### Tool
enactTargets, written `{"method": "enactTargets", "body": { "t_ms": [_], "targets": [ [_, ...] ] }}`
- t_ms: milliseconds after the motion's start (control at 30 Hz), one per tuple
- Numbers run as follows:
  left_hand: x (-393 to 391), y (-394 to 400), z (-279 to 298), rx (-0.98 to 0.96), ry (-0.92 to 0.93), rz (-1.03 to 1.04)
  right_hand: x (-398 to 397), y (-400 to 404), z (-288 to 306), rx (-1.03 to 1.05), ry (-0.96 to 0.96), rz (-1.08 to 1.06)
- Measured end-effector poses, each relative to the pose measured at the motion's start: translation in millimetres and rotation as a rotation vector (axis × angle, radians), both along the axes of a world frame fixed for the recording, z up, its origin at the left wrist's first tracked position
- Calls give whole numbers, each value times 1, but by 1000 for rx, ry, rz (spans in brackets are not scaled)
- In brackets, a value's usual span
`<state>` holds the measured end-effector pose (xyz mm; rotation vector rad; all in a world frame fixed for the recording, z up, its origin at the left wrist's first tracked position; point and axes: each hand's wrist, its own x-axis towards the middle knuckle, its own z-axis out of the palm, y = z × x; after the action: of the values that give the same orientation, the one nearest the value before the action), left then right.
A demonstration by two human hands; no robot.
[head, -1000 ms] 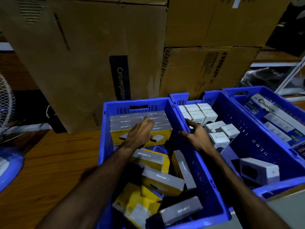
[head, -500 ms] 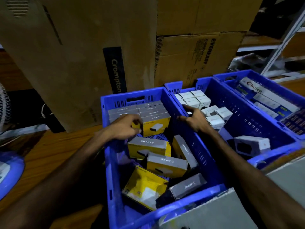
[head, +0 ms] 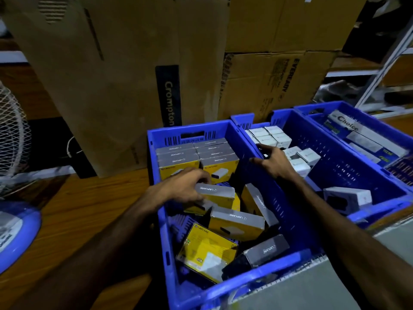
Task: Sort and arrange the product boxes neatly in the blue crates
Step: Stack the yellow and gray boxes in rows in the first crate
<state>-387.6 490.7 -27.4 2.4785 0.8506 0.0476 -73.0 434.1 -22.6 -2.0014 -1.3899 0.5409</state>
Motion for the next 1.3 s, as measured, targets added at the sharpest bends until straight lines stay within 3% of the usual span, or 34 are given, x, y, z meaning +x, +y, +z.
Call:
{"method": "enactTargets", "body": {
  "t_ms": [200,433,600,833,1067,1300],
  "targets": [
    [-28,17,49,73,-116,122,0,3,0,-3,-31,-8],
    [-34,38,73,333,91,172,0,4,-1,-5,-37,-8],
    [-18,42,72,478,305,172,1,4,0,-20,-53,3],
    [-1,50,60,530,422,217,4,4,-4,13,-33,-5],
    [-1,55,36,529,459,214,3,3,-3,10,-29,-9],
    [7,48,22,650,465,186,2,3,-2,-3,-31,-25]
  ]
}}
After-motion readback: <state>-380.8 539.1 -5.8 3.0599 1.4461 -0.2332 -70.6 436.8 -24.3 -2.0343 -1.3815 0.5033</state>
